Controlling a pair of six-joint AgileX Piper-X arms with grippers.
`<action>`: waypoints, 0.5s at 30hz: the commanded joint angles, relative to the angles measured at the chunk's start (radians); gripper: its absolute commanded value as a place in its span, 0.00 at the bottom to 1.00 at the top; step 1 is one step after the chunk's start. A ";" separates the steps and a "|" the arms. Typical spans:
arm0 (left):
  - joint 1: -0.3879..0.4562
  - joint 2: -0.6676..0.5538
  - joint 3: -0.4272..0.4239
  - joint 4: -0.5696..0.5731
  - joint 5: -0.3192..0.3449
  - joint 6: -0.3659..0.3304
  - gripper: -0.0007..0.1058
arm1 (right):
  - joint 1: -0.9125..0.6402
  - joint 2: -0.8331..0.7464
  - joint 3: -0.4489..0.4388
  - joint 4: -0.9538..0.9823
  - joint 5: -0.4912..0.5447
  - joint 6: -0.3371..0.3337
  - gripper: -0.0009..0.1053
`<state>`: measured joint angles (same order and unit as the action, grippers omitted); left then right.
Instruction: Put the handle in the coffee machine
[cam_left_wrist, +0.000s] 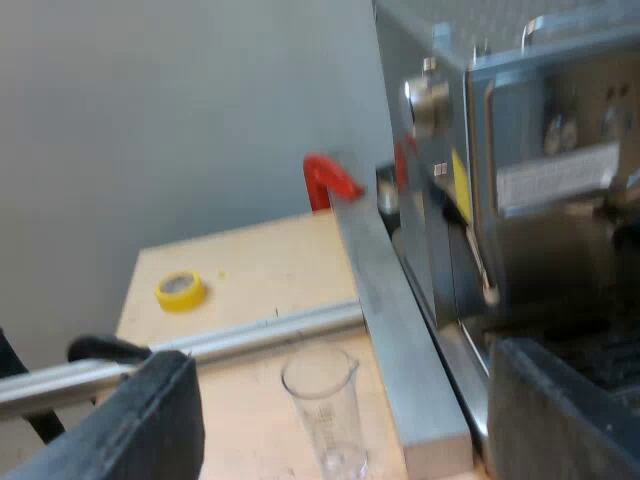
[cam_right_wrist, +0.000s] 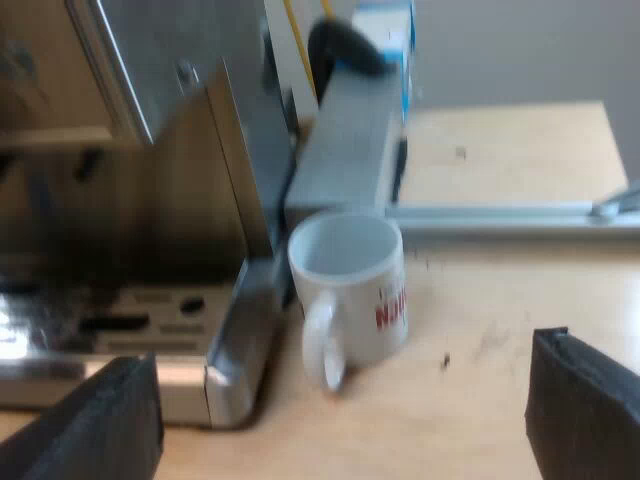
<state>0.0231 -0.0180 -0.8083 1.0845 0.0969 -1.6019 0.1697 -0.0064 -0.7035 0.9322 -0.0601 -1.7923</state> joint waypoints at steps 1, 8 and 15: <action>0.000 -0.135 0.059 -0.032 -0.013 -0.014 0.59 | -0.002 -0.046 0.040 -0.009 -0.009 0.000 0.72; 0.000 -0.135 0.164 -0.043 0.012 -0.014 0.59 | -0.002 -0.045 0.132 -0.009 -0.009 0.000 0.72; 0.000 -0.135 0.224 -0.043 0.074 -0.014 0.59 | -0.002 -0.045 0.188 0.047 -0.009 0.000 0.72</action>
<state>0.0231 -0.0161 -0.5870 1.0600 0.1657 -1.6019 0.1697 -0.0064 -0.5177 0.9545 -0.0617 -1.7923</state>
